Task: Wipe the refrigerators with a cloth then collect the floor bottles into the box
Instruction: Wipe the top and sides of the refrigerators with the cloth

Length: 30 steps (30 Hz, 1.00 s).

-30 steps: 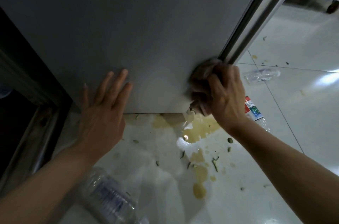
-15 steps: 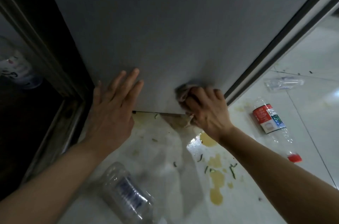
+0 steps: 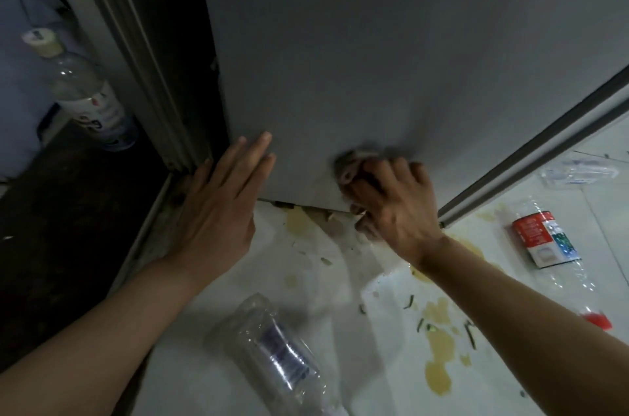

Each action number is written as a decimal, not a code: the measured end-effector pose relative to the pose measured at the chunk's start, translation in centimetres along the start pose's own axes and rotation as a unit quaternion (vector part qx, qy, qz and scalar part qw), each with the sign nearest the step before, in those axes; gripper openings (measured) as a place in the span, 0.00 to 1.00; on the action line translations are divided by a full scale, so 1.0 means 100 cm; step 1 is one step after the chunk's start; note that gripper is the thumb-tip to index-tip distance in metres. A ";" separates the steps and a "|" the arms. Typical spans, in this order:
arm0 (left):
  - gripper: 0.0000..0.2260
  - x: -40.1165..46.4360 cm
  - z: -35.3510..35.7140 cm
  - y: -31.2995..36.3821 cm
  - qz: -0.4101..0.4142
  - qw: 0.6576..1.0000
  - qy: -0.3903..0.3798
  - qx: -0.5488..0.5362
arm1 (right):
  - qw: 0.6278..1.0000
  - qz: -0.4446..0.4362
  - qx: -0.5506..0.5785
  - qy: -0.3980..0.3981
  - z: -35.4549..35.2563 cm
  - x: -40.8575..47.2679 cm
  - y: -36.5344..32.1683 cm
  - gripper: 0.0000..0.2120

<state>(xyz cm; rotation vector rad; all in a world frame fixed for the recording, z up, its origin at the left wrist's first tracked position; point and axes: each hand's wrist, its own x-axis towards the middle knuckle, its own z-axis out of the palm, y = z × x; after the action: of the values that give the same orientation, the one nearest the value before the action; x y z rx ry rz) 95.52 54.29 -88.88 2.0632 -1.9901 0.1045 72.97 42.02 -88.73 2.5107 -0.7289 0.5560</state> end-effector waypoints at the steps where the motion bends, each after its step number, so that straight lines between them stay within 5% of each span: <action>1: 0.37 -0.002 0.000 -0.003 -0.006 1.000 0.003 -0.009 | 0.998 0.021 0.005 0.050 -0.005 0.007 0.005 0.17; 4: 0.37 -0.006 0.000 -0.010 -0.024 0.999 -0.008 -0.026 | 0.992 0.050 0.001 0.113 -0.006 0.017 0.010 0.11; 8: 0.36 -0.013 0.000 -0.015 -0.031 0.998 -0.012 -0.053 | 0.992 -0.110 -0.054 -0.033 0.012 0.004 -0.013 0.18; 10: 0.35 -0.014 -0.001 -0.016 -0.043 0.994 0.012 -0.102 | 0.993 -0.095 -0.046 -0.054 0.014 0.002 -0.023 0.17; 17: 0.40 -0.011 0.005 -0.017 -0.144 0.938 0.038 -0.314 | 0.996 -0.003 0.011 0.092 -0.001 0.040 -0.022 0.14; 22: 0.42 -0.012 0.008 -0.016 -0.136 0.902 0.026 -0.408 | 0.986 -0.141 -0.072 -0.053 0.013 0.032 -0.049 0.22; 27: 0.40 -0.014 0.006 -0.029 -0.130 0.914 0.028 -0.384 | 0.996 -0.085 -0.019 0.030 0.003 0.069 -0.059 0.20; 30: 0.38 -0.017 0.007 -0.037 -0.183 0.903 0.044 -0.385 | 0.996 -0.069 -0.012 0.054 0.002 0.084 -0.063 0.27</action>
<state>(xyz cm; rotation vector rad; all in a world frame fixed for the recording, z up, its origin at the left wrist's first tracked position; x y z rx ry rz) 98.97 55.88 -90.51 1.7815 -1.2416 -0.5626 83.24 43.32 -86.74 2.4647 -0.5141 0.6253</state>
